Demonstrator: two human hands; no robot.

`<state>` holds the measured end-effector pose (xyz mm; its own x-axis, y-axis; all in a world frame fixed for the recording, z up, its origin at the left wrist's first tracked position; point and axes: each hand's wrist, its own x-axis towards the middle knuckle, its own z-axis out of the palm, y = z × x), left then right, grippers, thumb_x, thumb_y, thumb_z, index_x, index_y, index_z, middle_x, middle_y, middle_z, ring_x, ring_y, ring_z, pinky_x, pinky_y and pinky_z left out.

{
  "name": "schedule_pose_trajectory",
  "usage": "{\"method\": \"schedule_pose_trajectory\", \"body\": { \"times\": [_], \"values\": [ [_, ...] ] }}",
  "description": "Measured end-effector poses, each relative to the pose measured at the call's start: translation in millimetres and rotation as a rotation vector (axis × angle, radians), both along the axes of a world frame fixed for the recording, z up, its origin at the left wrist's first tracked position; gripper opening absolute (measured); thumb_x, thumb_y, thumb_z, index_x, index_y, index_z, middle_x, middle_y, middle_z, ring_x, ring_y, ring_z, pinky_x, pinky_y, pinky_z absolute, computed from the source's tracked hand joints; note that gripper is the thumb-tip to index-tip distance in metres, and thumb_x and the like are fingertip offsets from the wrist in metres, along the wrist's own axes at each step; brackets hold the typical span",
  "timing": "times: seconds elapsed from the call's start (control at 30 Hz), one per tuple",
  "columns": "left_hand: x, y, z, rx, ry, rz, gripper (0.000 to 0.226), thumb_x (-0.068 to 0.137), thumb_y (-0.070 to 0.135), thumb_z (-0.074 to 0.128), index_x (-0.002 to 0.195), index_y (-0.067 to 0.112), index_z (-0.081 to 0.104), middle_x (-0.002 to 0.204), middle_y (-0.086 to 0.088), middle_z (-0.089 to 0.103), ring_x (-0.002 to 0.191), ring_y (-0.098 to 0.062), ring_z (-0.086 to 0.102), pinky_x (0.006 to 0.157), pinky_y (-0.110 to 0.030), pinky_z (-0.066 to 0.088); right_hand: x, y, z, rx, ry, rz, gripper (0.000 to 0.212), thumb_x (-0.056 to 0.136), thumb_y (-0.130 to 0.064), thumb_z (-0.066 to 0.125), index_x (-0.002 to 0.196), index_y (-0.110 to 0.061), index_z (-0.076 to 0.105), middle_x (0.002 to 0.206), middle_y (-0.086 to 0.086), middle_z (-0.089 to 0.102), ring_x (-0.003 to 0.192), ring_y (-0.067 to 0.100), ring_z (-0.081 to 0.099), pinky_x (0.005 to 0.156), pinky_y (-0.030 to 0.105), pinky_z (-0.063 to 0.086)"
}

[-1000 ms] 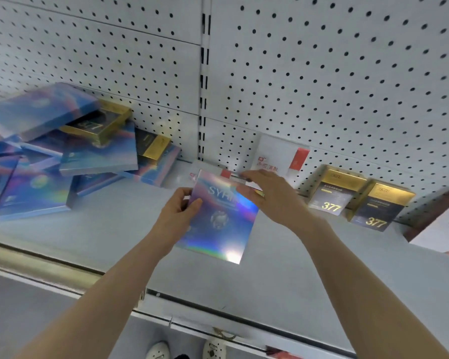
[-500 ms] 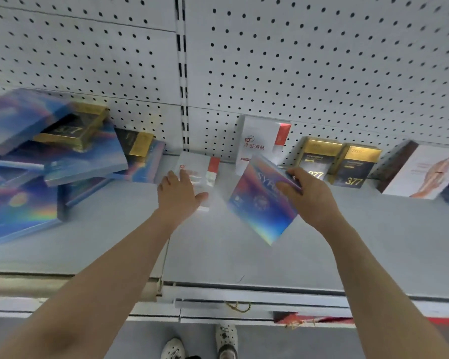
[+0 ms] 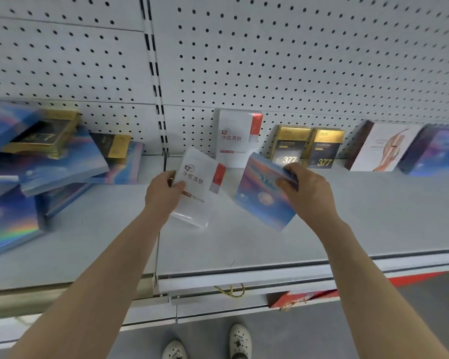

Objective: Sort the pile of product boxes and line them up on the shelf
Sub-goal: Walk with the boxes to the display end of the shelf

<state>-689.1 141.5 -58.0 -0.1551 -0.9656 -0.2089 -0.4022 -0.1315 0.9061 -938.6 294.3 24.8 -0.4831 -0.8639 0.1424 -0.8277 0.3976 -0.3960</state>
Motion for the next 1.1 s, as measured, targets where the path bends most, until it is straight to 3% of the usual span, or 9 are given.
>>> {"method": "schedule_pose_trajectory", "body": {
  "times": [0.17,0.33,0.43,0.6,0.67,0.73,0.8,0.87,1.1],
  "values": [
    [-15,18,21,0.098,0.377,-0.063,0.033,0.092,0.001,0.057,0.121,0.015,0.050,0.108,-0.003,0.067,0.095,-0.020,0.065,0.080,-0.031,0.051,-38,9,4,-0.084,0.017,0.024,0.023,0.090,-0.025,0.062,0.113,-0.022,0.062,0.101,0.003,0.067,0.081,0.019,0.051,0.071,0.030,0.043],
    [-69,14,25,0.101,0.484,-0.086,0.037,0.090,-0.011,0.052,0.119,0.010,0.045,0.123,-0.013,0.061,0.113,-0.031,0.058,0.097,-0.043,0.047,-83,12,8,-0.122,0.012,0.066,0.022,0.091,-0.023,0.063,0.113,-0.021,0.063,0.099,-0.003,0.064,0.085,0.017,0.054,0.072,0.028,0.040],
    [-110,10,23,0.072,0.469,-0.079,0.034,0.091,-0.010,0.051,0.116,0.011,0.045,0.120,-0.009,0.061,0.114,-0.028,0.058,0.096,-0.037,0.049,-110,7,10,-0.150,0.006,0.134,0.021,0.090,-0.021,0.063,0.111,-0.019,0.063,0.100,0.000,0.065,0.088,0.021,0.056,0.071,0.030,0.040],
    [-154,-10,8,-0.144,0.115,0.181,0.032,0.088,0.002,0.058,0.116,0.014,0.047,0.117,-0.003,0.056,0.104,-0.022,0.056,0.083,-0.029,0.043,-147,-6,9,-0.180,-0.005,0.232,0.021,0.090,-0.022,0.063,0.110,-0.019,0.062,0.101,-0.002,0.064,0.089,0.018,0.053,0.071,0.029,0.040],
    [-163,-11,4,-0.262,-0.030,0.219,0.071,0.081,0.002,0.068,0.142,0.014,0.034,0.132,-0.009,0.042,0.112,-0.021,0.046,0.092,-0.029,0.039,-156,-10,6,-0.176,-0.007,0.267,0.021,0.090,-0.022,0.063,0.111,-0.018,0.062,0.102,0.000,0.065,0.091,0.019,0.055,0.073,0.030,0.043],
    [-170,-6,1,-0.474,-0.263,0.168,0.107,0.071,0.005,0.079,0.153,0.015,0.011,0.150,-0.018,0.022,0.130,-0.031,0.033,0.105,-0.035,0.030,-161,-13,1,-0.172,0.001,0.294,0.021,0.091,-0.022,0.063,0.111,-0.019,0.062,0.103,-0.002,0.065,0.093,0.019,0.056,0.073,0.029,0.043],
    [-176,-3,5,-0.709,-0.621,0.028,0.125,0.062,0.016,0.088,0.154,0.021,0.004,0.158,-0.020,0.007,0.144,-0.040,0.011,0.114,-0.050,0.018,-165,-15,-3,-0.174,0.013,0.313,0.021,0.090,-0.022,0.064,0.111,-0.019,0.062,0.104,-0.003,0.065,0.094,0.018,0.057,0.073,0.027,0.040],
    [-180,-8,9,-0.812,-0.869,-0.136,0.131,0.056,0.024,0.091,0.154,0.025,0.005,0.160,-0.018,0.002,0.146,-0.040,0.000,0.115,-0.058,0.014,-167,-19,-7,-0.172,0.024,0.320,0.021,0.090,-0.022,0.064,0.111,-0.019,0.062,0.105,-0.003,0.066,0.095,0.018,0.057,0.073,0.025,0.036],
    [-183,-26,18,-0.898,-1.006,-0.251,0.125,0.057,0.024,0.091,0.154,0.022,0.011,0.157,-0.019,0.014,0.145,-0.044,0.003,0.116,-0.056,0.015,-164,-24,-12,-0.139,-0.039,0.275,0.021,0.093,-0.027,0.061,0.113,-0.022,0.060,0.106,-0.005,0.065,0.095,0.016,0.056,0.079,0.030,0.047]
  ]
}}
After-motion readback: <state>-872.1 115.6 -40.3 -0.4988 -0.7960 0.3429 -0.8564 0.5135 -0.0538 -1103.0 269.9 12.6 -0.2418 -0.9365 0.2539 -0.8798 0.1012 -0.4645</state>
